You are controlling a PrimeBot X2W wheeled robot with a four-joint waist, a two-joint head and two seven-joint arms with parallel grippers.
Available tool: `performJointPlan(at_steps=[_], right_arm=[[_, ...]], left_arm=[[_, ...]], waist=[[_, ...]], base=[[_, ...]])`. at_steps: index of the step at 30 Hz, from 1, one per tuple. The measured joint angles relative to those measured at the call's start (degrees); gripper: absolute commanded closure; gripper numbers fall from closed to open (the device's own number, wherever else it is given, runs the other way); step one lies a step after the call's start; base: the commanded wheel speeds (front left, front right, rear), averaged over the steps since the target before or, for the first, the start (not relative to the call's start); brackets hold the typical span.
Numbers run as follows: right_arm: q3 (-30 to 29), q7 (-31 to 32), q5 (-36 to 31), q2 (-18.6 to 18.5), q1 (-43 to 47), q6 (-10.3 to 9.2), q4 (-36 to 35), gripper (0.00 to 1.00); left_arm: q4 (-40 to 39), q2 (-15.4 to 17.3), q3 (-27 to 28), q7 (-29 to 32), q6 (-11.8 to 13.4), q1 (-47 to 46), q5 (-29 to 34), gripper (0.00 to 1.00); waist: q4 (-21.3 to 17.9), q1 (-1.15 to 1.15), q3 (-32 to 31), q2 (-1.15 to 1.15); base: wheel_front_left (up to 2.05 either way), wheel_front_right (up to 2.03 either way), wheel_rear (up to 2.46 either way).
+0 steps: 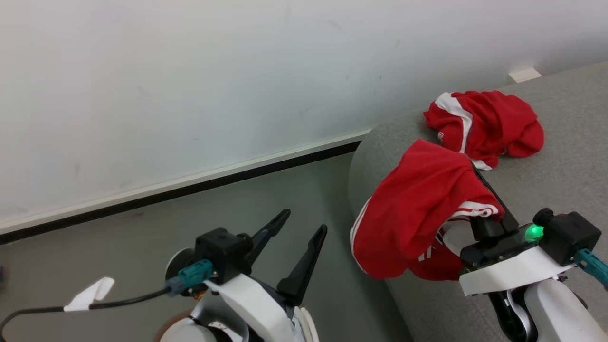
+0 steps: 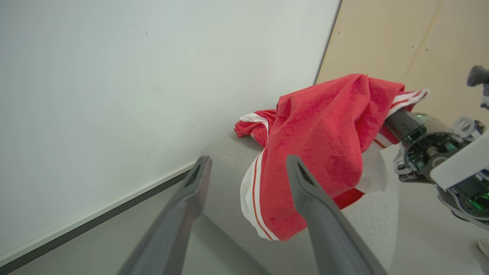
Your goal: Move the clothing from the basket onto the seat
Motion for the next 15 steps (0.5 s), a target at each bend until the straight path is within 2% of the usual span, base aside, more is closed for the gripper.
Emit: performJointPlan(at_steps=[8, 15], right_arm=[[-1.1, 0.0, 0.0, -1.7, 1.3, 0.00, -1.8, 1.00], [-4.3, 0.0, -0.1, -1.3, 1.5, -0.01, -2.1, 1.00]], left_arm=[[0.0, -0.6, -0.9, -0.4, -0.1, -0.1, 0.3, 0.00], [-1.0, 0.0, -1.0, -0.1, -0.6, -2.1, 1.0, 0.00]], waist=[[-4.4, 0.00, 0.5, 0.00], [-5.7, 0.00, 3.5, 0.00]], base=[[0.00, 0.00, 0.00], [0.00, 0.00, 0.00]])
